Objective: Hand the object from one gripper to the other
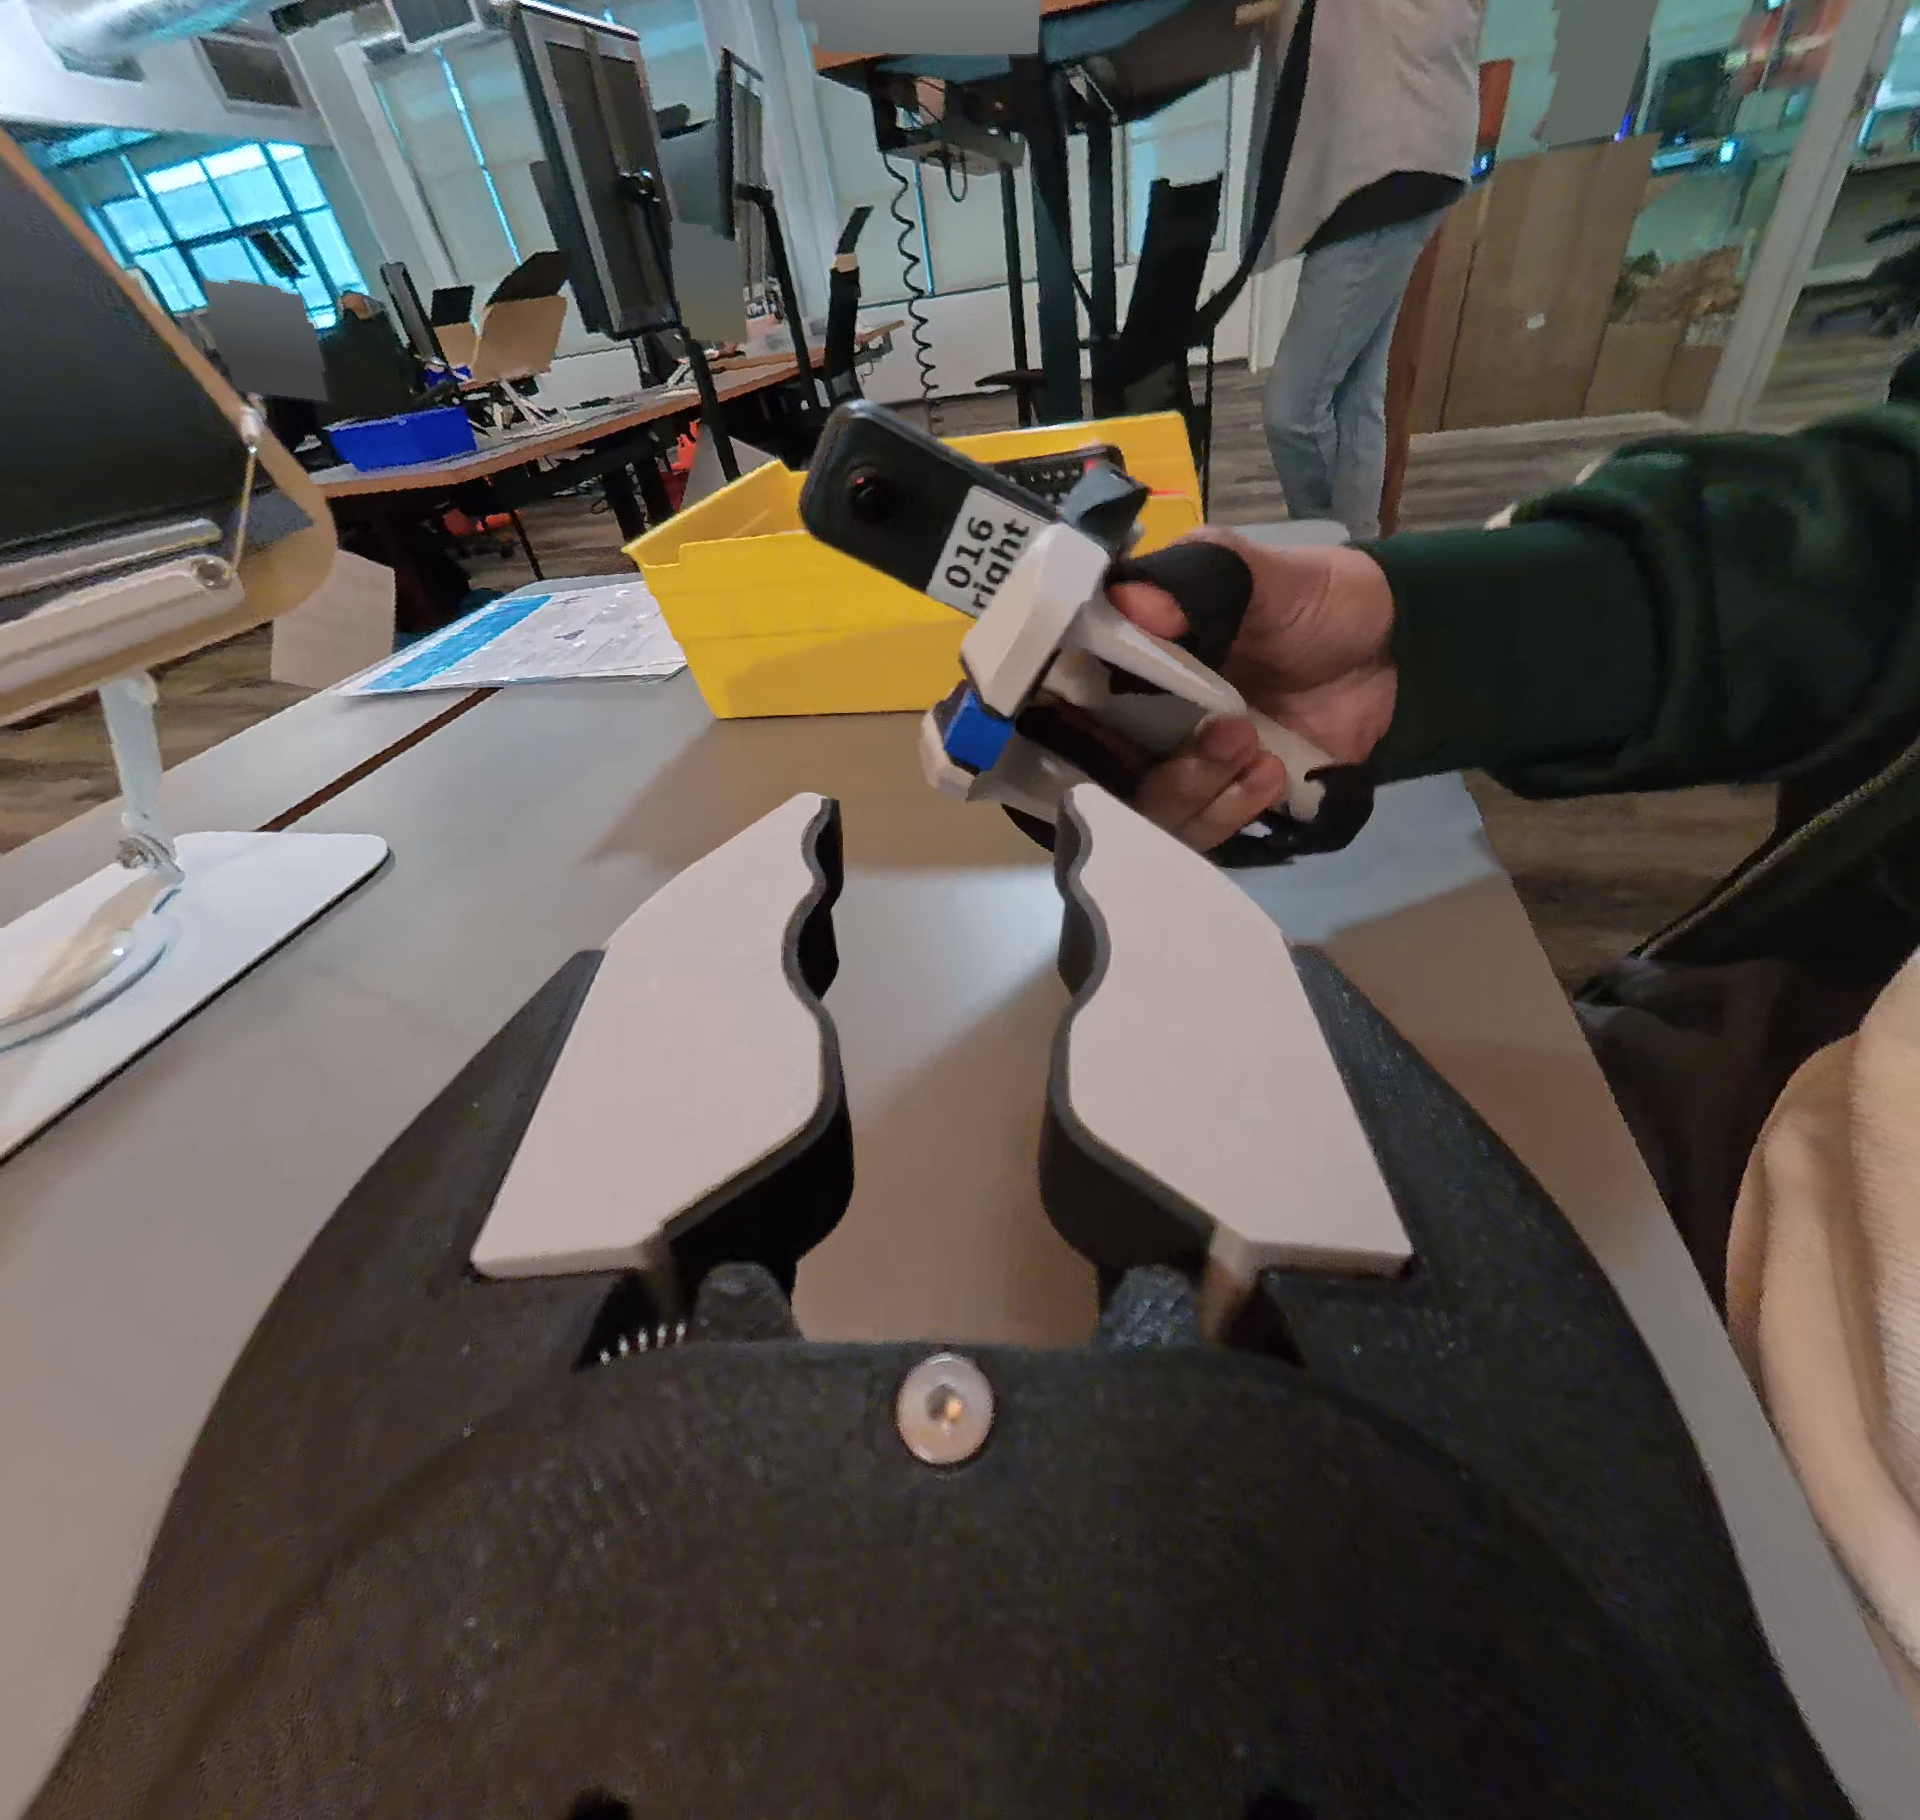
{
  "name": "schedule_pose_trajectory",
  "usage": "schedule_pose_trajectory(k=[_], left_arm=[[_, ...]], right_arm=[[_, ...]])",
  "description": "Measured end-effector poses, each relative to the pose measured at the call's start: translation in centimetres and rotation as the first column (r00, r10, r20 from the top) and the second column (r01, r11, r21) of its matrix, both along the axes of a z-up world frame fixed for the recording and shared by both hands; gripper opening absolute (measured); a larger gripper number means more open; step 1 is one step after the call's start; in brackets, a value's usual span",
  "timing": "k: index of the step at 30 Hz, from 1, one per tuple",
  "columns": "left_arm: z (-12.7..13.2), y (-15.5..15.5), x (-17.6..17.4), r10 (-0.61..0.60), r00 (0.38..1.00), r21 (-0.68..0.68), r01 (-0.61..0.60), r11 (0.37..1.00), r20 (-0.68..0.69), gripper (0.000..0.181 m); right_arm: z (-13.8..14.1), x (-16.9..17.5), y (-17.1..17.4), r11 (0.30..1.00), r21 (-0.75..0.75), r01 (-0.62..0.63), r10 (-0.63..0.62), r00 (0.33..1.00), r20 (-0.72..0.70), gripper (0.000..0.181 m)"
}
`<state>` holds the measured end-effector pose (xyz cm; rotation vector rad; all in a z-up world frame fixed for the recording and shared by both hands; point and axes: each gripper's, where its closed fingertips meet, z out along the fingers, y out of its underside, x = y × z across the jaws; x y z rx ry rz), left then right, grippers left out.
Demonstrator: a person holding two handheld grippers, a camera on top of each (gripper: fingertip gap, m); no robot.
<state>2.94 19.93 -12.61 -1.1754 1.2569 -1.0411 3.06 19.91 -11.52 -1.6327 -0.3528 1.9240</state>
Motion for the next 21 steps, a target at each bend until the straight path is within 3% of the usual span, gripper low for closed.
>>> schedule_pose_trajectory(k=[3, 4, 5, 7, 9, 11, 13, 15, 17, 21], left_arm=[[0.4, 0.9, -0.4, 0.008, 0.998, -0.131, -0.001, 0.991, 0.055, 0.046], [0.5, 1.4, -0.5, 0.021, 0.997, -0.207, -0.005, 0.978, 0.078, 0.056], [0.5, 2.1, -0.7, 0.039, 0.994, -0.296, -0.007, 0.955, 0.101, 0.071], [0.4, 2.9, -1.0, 0.028, 0.987, -0.492, 0.055, 0.869, 0.161, 0.077], [1.0, 2.9, -1.6, -0.016, 0.963, -0.671, 0.199, 0.714, 0.268, 0.063], [1.5, 2.6, -2.1, -0.08, 0.92, -0.783, 0.37, 0.501, 0.384, 0.041], [0.8, 2.6, -2.0, -0.094, 0.891, -0.852, 0.453, 0.262, 0.445, 0.046], [0.1, 2.1, -1.6, -0.111, 0.869, -0.863, 0.493, 0.107, 0.482, 0.037], [0.1, 0.9, -1.0, -0.167, 0.855, -0.861, 0.506, 0.058, 0.491, 0.026], [0.0, -1.1, -0.3, -0.279, 0.864, -0.873, 0.468, 0.136, 0.419, 0.021]], right_arm=[[-0.3, 0.0, 0.4, 0.983, 0.167, 0.08, -0.101, 0.987, 0.124, 0.01], [-0.2, 0.0, 0.5, 0.96, 0.26, 0.102, -0.149, 0.974, 0.168, 0.01], [0.0, -0.1, 0.4, 0.921, 0.371, 0.116, -0.201, 0.959, 0.201, 0.01], [0.9, -0.2, 0.0, 0.785, 0.605, 0.133, -0.318, 0.925, 0.209, 0.01], [1.3, -0.5, -0.4, 0.638, 0.761, 0.12, -0.412, 0.888, 0.205, 0.01], [0.9, -0.8, -0.4, 0.531, 0.844, 0.067, -0.475, 0.849, 0.232, 0.01], [0.2, -1.0, -0.4, 0.456, 0.89, 0.009, -0.521, 0.813, 0.259, 0.01], [-0.4, -1.4, -0.3, 0.424, 0.905, -0.036, -0.539, 0.793, 0.284, 0.01], [-0.9, -1.5, -0.3, 0.417, 0.907, -0.064, -0.544, 0.782, 0.305, 0.01], [-1.1, -1.4, -0.3, 0.428, 0.901, -0.07, -0.535, 0.784, 0.315, 0.01]])
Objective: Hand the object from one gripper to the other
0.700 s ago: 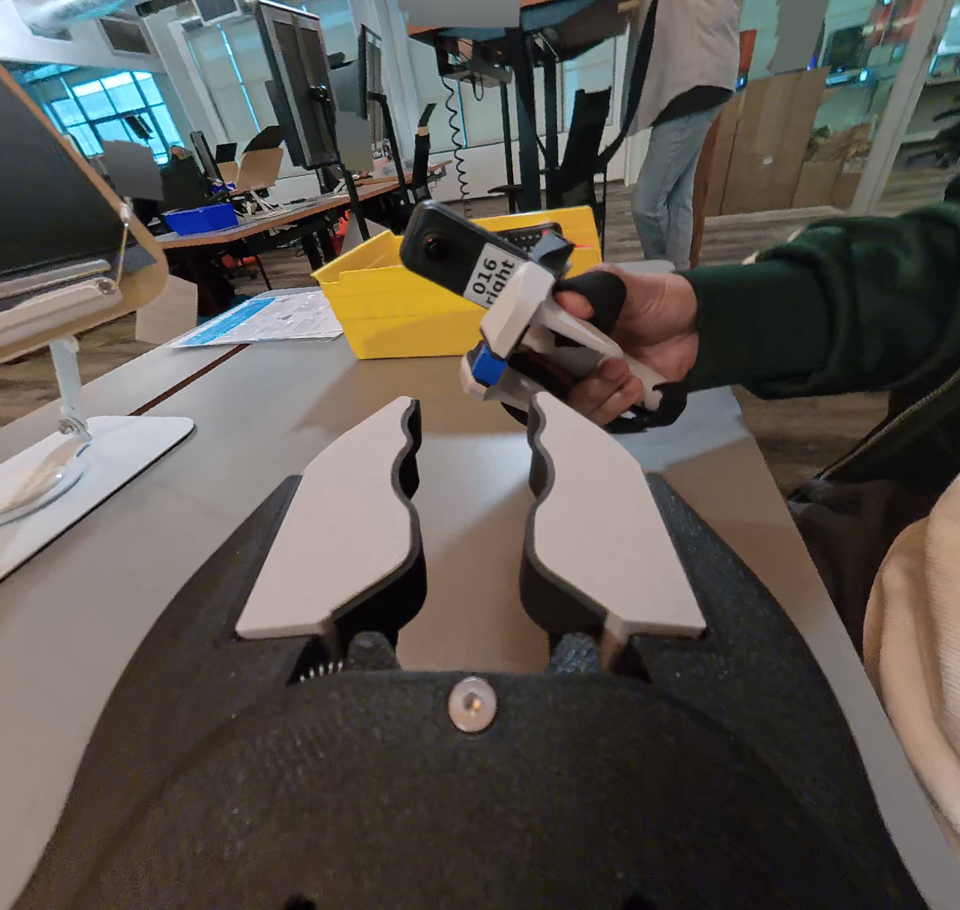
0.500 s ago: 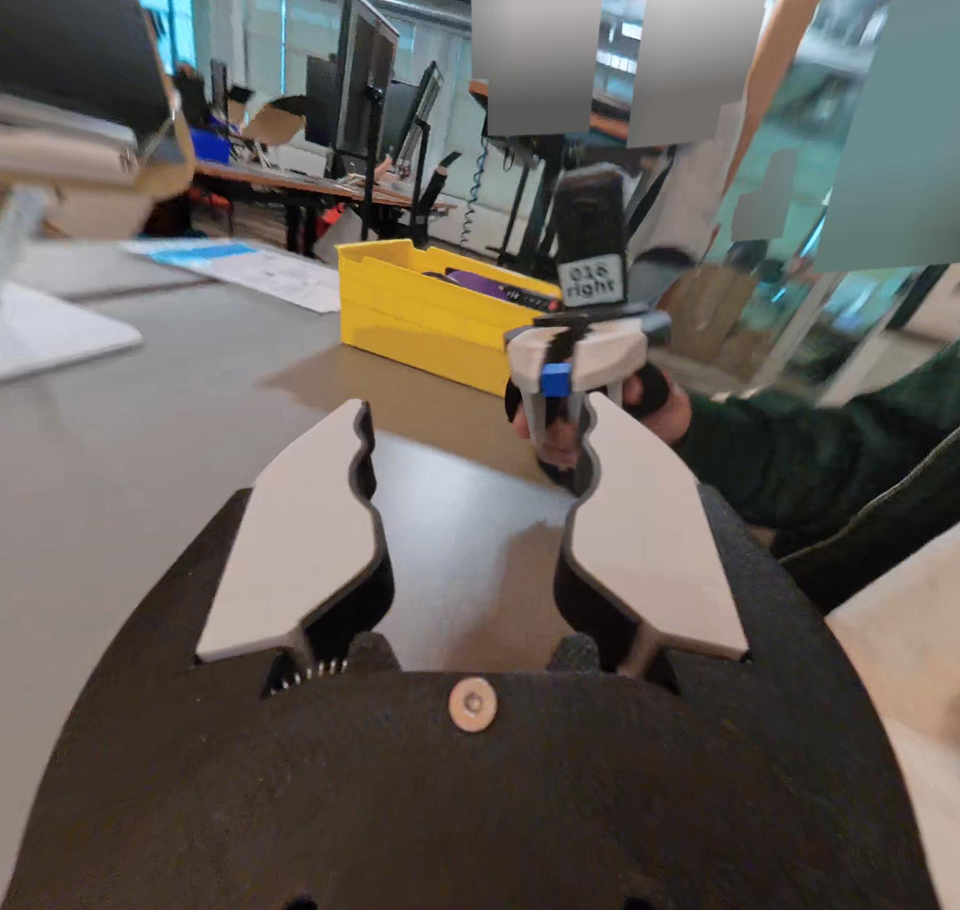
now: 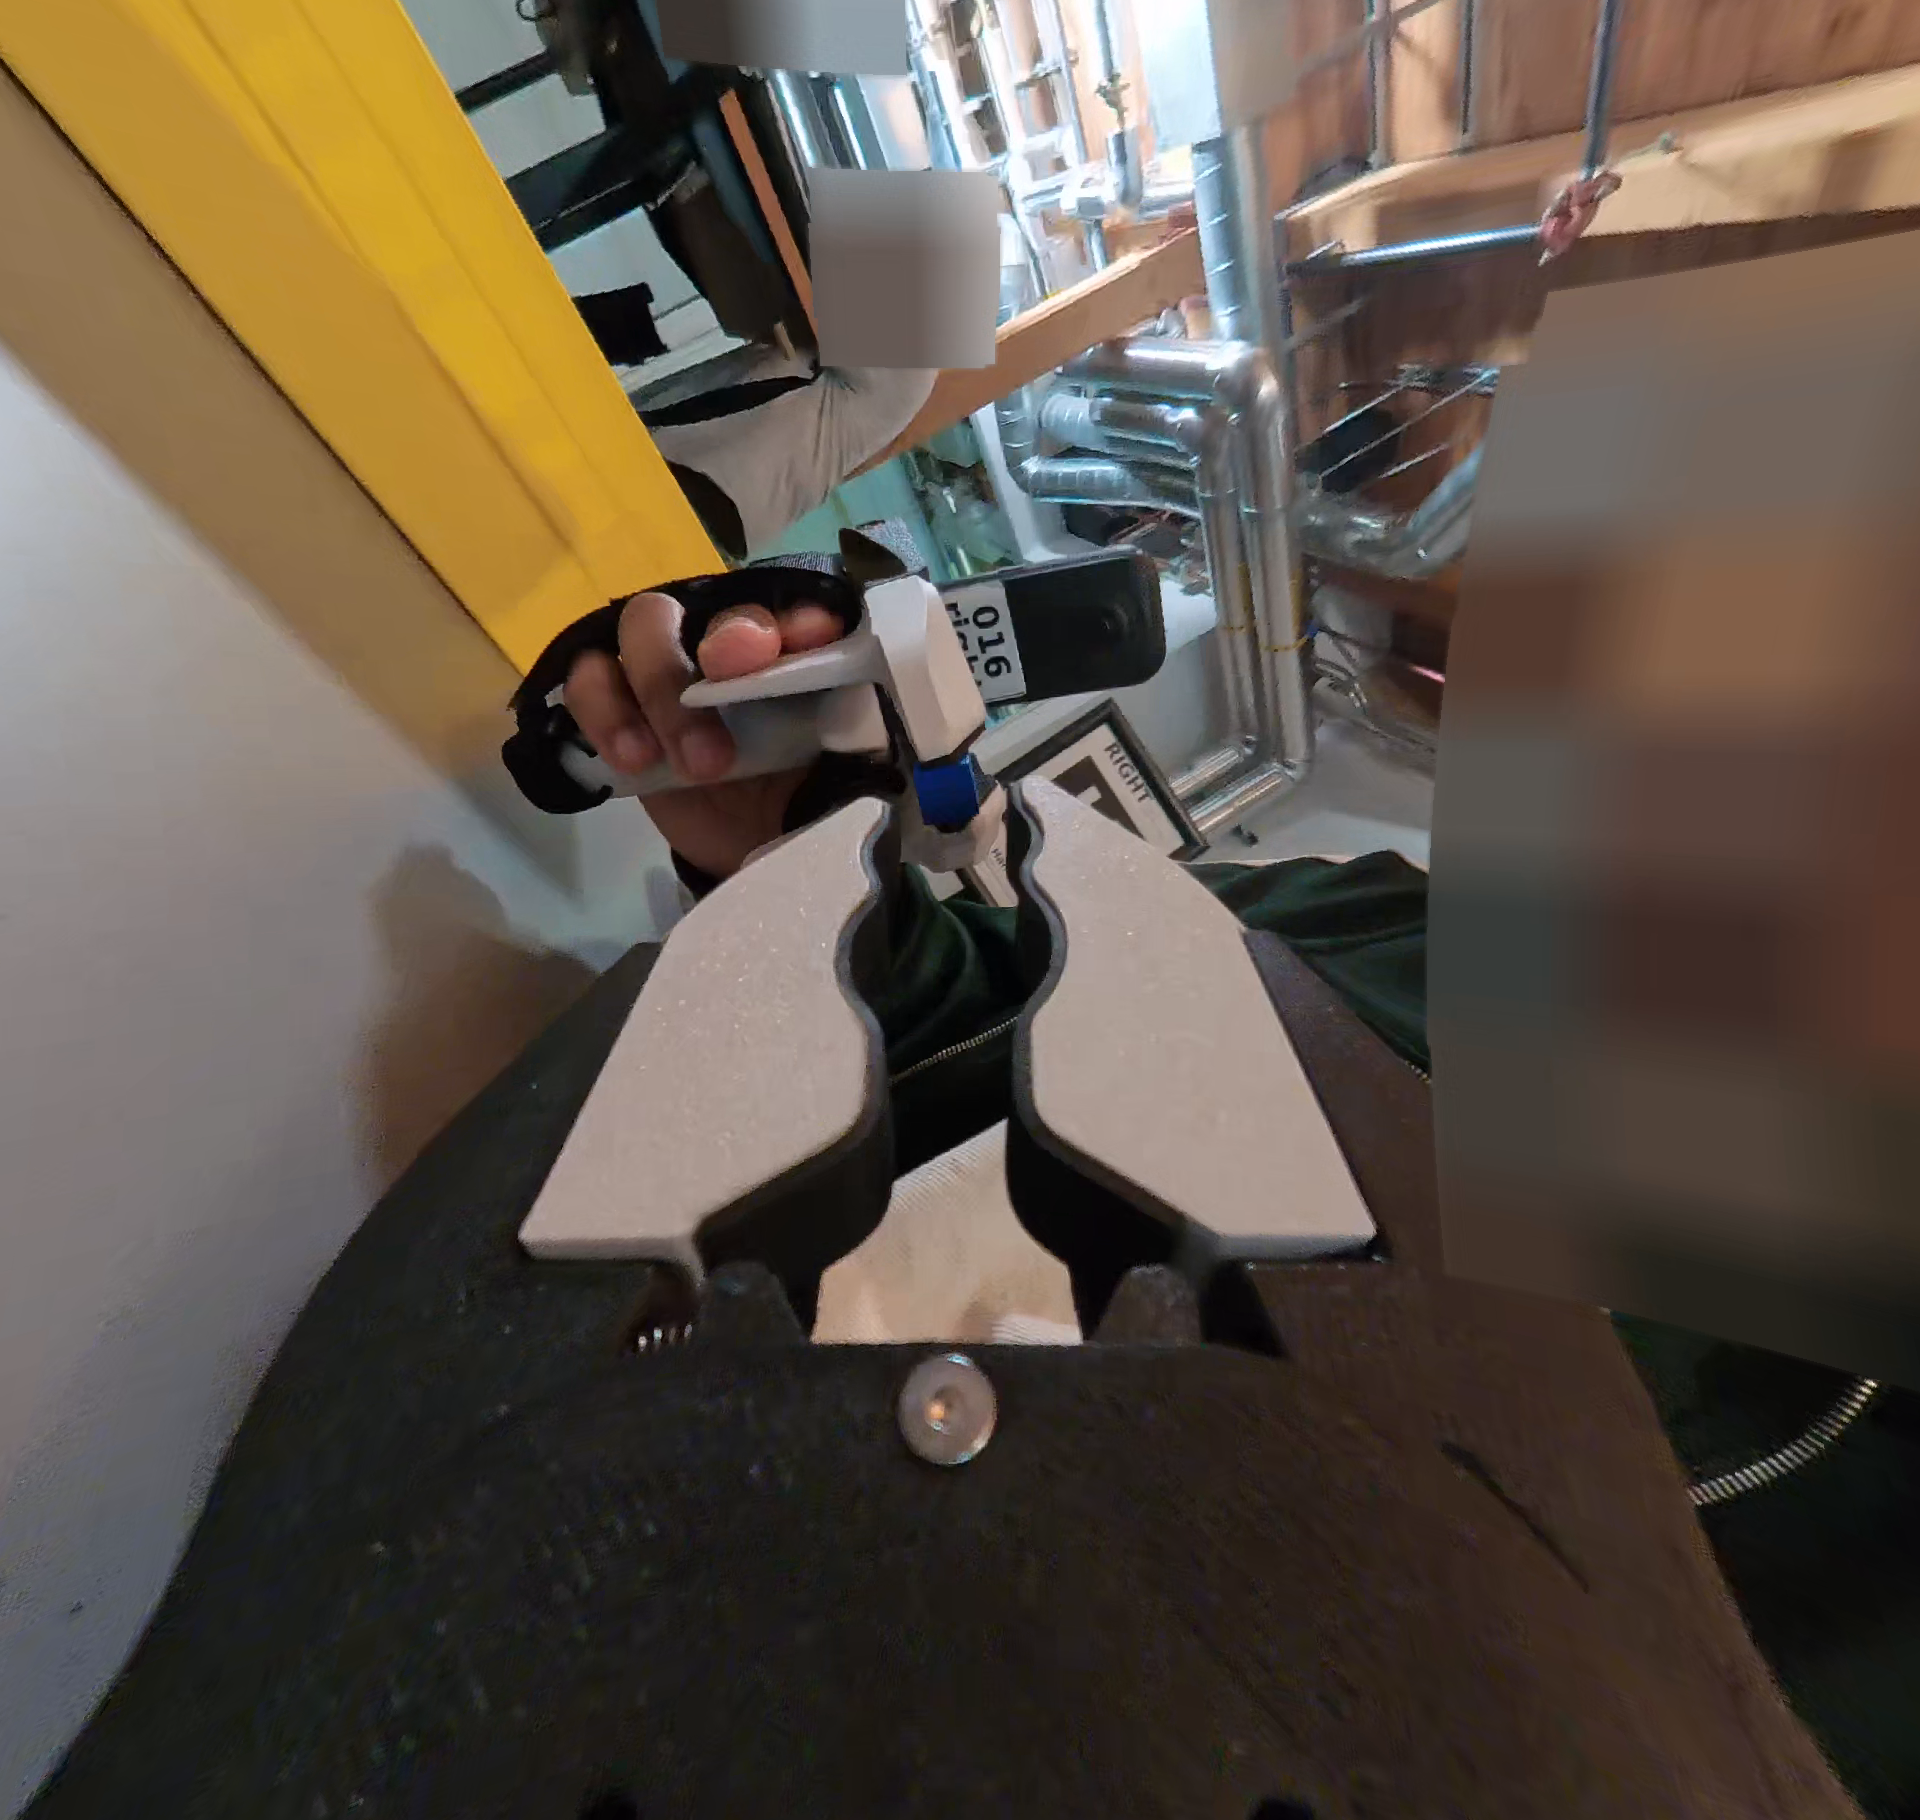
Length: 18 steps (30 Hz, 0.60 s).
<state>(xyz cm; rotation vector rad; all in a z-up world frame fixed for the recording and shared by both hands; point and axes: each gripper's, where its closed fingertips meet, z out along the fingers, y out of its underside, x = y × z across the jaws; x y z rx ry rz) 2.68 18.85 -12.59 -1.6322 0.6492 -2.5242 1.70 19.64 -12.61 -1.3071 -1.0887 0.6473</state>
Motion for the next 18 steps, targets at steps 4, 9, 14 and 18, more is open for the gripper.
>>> schedule_pose_trajectory(k=[4, 9, 14, 18], left_arm=[[-0.05, 0.5, -0.21, 0.028, 1.0, 0.0, -0.028, 1.0, 0.005, 0.017], [-0.2, -0.01, 0.06, 0.014, 1.0, 0.031, -0.014, 0.999, -0.01, 0.018], [-0.23, -0.38, 0.28, 0.005, 1.0, 0.04, -0.004, 0.999, -0.016, 0.012], [-0.08, -0.44, 0.25, 0.002, 1.0, 0.048, -0.001, 0.999, -0.011, 0.012]], right_arm=[[-0.08, -0.04, -0.2, 1.0, -0.01, -0.02, 0.02, 1.0, 0.0, 0.01], [-0.71, -0.46, -0.33, 1.0, -0.001, -0.025, 0.025, 0.999, 0.043, 0.01], [-0.56, -0.49, -0.39, 1.0, -0.002, -0.029, 0.029, 0.999, 0.033, 0.01], [-0.41, -0.52, -0.4, 1.0, 0.0, -0.03, 0.03, 0.999, 0.024, 0.01]])
